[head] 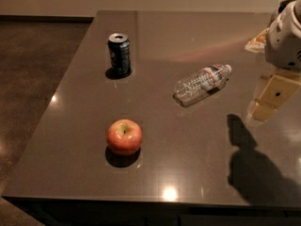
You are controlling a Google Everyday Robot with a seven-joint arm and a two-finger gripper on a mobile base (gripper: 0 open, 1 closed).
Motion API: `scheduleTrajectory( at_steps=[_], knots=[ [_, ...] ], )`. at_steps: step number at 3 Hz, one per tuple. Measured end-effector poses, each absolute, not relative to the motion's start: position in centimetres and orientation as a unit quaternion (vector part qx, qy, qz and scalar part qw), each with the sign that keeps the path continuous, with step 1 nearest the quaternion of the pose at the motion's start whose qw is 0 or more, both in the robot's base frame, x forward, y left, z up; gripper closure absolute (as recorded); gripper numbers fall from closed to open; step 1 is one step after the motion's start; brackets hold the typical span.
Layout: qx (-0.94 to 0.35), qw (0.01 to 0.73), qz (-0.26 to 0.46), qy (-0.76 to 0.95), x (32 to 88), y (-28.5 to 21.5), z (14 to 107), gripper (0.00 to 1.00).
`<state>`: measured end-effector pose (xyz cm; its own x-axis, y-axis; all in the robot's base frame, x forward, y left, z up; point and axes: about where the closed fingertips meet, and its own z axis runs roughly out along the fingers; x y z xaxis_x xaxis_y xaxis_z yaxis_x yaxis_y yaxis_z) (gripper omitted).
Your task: Move apple near pepsi can
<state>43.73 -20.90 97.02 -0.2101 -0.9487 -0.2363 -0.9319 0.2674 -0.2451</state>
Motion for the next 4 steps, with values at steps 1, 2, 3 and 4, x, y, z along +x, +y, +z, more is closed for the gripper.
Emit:
scheduleTrajectory(
  at_steps=[1, 2, 3, 4],
  knots=[
    [-0.618, 0.180, 0.006, 0.765, 43.7, -18.4, 95.2, 0.00],
    [-0.643, 0.187, 0.054, 0.741, 42.8, -14.7, 93.4, 0.00],
    [-0.669, 0.196, 0.115, 0.708, 41.6, -10.1, 91.7, 0.00],
    [-0.690, 0.205, 0.157, 0.677, 40.5, -5.9, 90.3, 0.00]
  ],
)
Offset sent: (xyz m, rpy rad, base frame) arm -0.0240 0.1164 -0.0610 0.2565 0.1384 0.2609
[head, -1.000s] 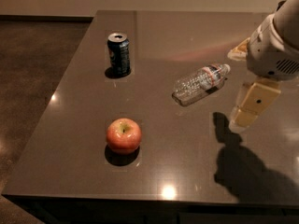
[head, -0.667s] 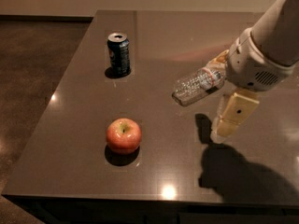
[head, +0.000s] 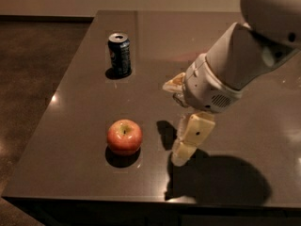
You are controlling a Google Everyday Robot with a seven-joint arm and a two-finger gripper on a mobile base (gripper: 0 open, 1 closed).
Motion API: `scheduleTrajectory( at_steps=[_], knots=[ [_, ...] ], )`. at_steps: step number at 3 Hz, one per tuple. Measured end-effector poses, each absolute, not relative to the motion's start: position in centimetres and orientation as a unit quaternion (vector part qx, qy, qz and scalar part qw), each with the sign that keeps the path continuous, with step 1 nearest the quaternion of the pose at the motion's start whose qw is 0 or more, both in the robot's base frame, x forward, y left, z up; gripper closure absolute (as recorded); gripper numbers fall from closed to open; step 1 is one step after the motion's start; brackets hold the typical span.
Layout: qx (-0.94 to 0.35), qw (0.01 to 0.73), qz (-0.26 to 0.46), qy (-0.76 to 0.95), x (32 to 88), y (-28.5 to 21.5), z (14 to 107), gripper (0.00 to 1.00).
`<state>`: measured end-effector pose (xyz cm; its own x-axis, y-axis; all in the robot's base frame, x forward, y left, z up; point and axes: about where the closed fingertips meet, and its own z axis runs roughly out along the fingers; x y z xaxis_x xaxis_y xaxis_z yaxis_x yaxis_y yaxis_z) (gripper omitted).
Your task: Move apple near pepsi can
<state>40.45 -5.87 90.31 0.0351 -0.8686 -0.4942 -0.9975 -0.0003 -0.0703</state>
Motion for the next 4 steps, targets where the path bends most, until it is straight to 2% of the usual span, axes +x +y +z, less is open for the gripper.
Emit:
scheduleTrajectory(
  at_steps=[1, 3, 4],
  knots=[
    [-0.706, 0.213, 0.175, 0.652, 39.9, -2.4, 88.8, 0.00],
    [-0.711, 0.213, 0.183, 0.645, 40.1, 1.5, 86.7, 0.00],
    [-0.703, 0.209, 0.185, 0.654, 40.5, 2.4, 86.0, 0.22]
  ],
)
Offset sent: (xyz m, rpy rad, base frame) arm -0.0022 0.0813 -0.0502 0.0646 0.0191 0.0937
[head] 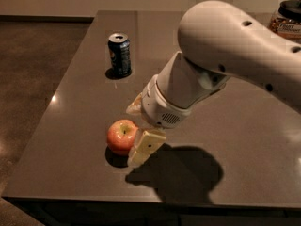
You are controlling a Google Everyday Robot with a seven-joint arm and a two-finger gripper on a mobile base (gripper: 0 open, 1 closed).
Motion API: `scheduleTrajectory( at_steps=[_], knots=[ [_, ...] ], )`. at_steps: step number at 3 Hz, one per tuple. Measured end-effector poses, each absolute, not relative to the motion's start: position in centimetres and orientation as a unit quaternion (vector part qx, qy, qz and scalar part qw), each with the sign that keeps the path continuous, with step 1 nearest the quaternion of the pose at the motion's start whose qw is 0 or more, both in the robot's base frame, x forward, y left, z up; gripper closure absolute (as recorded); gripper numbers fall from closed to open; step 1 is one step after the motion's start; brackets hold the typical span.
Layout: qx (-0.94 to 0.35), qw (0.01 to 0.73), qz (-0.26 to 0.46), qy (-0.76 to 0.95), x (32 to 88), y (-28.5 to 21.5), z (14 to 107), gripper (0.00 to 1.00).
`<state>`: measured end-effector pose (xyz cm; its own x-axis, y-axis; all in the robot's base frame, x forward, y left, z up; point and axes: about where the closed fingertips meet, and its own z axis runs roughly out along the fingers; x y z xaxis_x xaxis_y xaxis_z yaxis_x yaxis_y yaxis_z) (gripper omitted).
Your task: Move apple near pepsi can
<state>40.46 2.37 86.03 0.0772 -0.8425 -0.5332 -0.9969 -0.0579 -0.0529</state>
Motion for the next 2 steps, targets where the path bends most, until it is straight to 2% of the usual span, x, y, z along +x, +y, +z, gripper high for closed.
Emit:
scheduleTrajectory(
  at_steps=[1, 2],
  knots=[
    [-0.698, 0.205, 0.189, 0.660, 40.29, 2.94, 85.65, 0.53],
    [-0.696, 0.200, 0.192, 0.662, 40.11, 3.55, 85.34, 0.76]
  ],
)
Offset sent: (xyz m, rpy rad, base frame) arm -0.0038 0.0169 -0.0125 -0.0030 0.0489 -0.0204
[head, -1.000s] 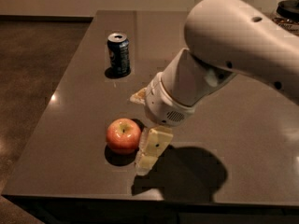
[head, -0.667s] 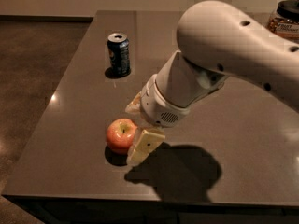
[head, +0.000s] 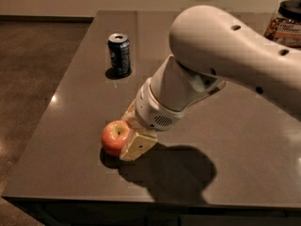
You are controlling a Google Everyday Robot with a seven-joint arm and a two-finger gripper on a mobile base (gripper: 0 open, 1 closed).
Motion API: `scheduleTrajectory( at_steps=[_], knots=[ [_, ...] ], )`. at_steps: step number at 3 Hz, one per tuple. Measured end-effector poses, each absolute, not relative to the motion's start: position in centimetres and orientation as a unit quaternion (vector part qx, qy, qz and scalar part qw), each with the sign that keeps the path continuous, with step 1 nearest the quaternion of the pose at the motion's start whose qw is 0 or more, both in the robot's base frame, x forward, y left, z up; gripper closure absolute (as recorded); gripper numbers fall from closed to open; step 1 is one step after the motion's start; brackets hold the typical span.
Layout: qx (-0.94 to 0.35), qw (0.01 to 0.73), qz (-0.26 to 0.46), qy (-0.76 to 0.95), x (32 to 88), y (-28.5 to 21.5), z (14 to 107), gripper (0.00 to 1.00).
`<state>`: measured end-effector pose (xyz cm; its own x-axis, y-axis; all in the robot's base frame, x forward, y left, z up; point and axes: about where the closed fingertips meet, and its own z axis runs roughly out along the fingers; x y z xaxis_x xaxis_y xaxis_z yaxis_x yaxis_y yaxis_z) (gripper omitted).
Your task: Move apple near pepsi can
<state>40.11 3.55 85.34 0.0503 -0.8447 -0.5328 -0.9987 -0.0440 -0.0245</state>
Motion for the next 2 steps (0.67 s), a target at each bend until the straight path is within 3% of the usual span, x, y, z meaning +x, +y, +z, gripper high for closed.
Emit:
scheduleTrajectory(
  at_steps=[1, 2],
  knots=[
    [-0.686, 0.205, 0.181, 0.675, 42.6, 3.7, 86.4, 0.98],
    [-0.667, 0.222, 0.163, 0.692, 46.7, 3.7, 88.3, 1.00]
  ],
)
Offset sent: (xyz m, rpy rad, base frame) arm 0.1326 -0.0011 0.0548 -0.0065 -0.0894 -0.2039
